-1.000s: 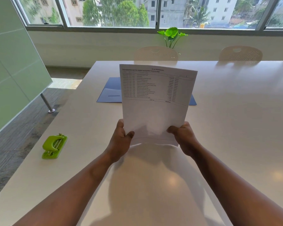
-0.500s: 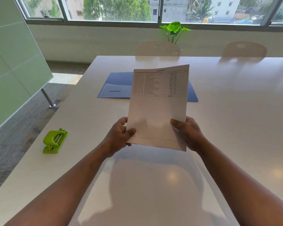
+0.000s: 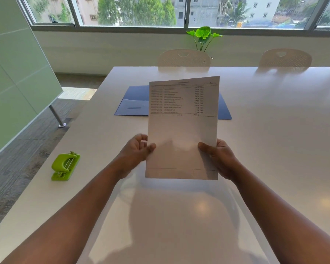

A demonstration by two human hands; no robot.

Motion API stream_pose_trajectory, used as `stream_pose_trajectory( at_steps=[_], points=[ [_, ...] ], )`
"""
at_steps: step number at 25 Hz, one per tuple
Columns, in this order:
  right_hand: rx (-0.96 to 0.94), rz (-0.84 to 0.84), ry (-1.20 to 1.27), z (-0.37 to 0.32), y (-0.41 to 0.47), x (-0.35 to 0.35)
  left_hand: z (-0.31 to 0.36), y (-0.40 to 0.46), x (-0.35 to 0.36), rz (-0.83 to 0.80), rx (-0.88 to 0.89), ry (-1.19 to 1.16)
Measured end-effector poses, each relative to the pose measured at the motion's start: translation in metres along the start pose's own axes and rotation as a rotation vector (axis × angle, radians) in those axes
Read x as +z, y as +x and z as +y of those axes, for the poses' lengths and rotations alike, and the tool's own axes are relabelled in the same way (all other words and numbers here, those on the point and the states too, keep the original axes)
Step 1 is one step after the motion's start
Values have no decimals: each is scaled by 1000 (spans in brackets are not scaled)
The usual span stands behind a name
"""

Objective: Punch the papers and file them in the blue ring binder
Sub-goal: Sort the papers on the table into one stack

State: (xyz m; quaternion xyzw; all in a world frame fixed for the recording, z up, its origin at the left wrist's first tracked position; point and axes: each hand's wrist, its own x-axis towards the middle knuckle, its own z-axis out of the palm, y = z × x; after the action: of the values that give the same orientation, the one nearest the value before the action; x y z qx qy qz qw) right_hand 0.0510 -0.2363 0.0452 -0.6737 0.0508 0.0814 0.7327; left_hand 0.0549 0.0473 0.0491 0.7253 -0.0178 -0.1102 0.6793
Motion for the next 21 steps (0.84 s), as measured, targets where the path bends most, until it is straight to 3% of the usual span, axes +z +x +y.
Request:
stream_pose_trajectory(
  at_steps=[2, 4, 9, 14, 21],
  points=[
    [-39, -39, 22, 1, 1, 2, 15, 7, 2, 21, 58, -246],
    [-87, -53, 14, 0, 2, 5, 28, 14, 5, 43, 154, -322],
    [-214, -10, -8, -19, -5, 12, 35, 12, 18, 178, 304, -26],
    [-308, 64, -32, -40, -9, 20, 39, 9, 24, 274, 397, -34],
    [-221, 99, -106, -33, -7, 24, 21, 11, 26, 268, 300, -60]
  ],
)
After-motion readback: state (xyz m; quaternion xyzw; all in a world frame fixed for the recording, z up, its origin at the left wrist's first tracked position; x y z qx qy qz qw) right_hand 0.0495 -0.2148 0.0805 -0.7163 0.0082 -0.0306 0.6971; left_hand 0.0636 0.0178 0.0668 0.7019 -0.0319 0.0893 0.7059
